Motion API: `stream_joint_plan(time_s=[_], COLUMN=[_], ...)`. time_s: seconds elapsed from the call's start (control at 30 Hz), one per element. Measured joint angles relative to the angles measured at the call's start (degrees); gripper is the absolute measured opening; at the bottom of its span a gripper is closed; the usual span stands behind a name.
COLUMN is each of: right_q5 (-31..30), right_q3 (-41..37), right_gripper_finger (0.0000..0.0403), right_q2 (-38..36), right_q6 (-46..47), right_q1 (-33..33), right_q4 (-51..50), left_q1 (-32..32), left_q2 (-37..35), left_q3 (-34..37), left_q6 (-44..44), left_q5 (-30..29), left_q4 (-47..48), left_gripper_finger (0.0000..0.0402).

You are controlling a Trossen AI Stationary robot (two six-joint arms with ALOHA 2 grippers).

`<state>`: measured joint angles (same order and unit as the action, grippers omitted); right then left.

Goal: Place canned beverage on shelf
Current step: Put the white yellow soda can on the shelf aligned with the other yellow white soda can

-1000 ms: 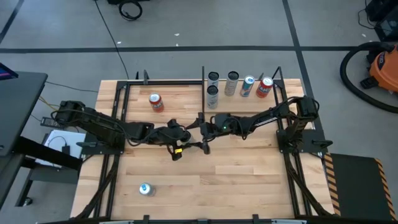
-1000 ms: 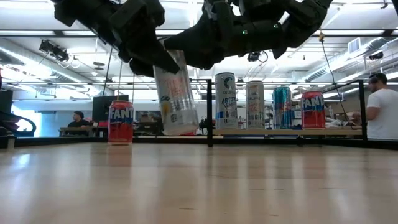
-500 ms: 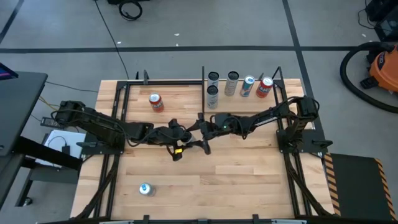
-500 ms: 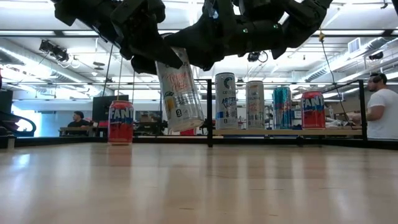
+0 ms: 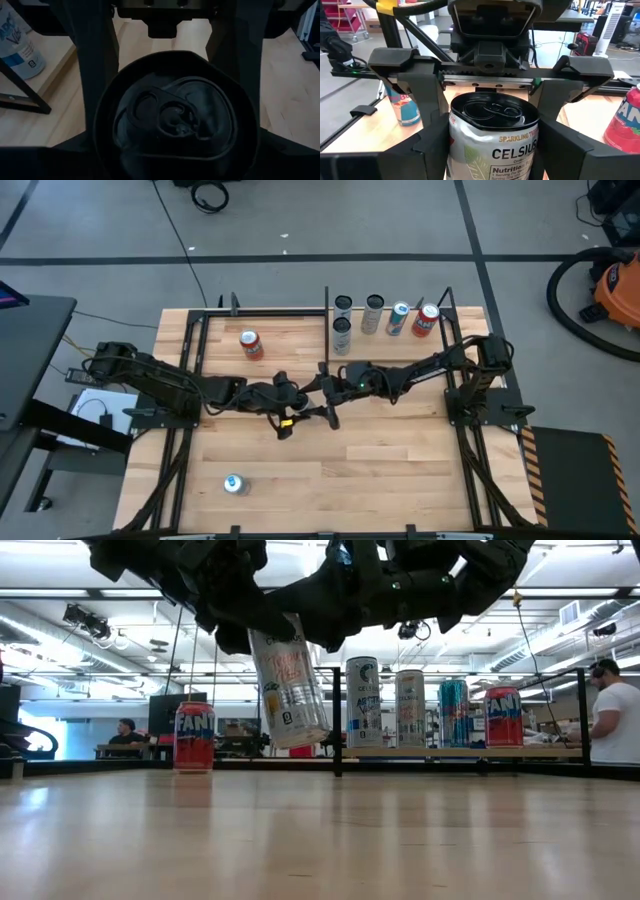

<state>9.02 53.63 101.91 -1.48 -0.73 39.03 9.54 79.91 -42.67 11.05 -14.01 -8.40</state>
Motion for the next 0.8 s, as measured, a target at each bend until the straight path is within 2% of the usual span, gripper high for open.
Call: stream_joint_plan(time_s=[0.23,0.33,0.63,0.8], right_q5=[0.9,0.9,-0.5,-5.5], right_q3=[0.0,0.0,0.0,0.0], right_gripper_finger=[0.0253,0.0253,0.0253,0.0253], right_q2=[-1.9,-4.3,-14.2,-23.1], right_q6=[0.0,-1.3,-5.5,-9.6], right_q1=[0.0,0.0,-0.1,-0.1], right_q4=[-0.7,-4.9,-15.9,-25.6], left_q1=[0.0,0.0,0.0,0.0], left_q2=[0.0,-0.2,-0.3,-0.3], left_q3=[-1.6,-2.9,-8.0,-9.7], left_q6=[0.1,0.0,-3.4,-3.5], left_q5=[-0.3,-0.2,-0.3,-0.1], left_q4=[0.3,2.4,6.7,6.8], left_gripper_finger=[0.0316,0.0316,0.0317,0.0316])
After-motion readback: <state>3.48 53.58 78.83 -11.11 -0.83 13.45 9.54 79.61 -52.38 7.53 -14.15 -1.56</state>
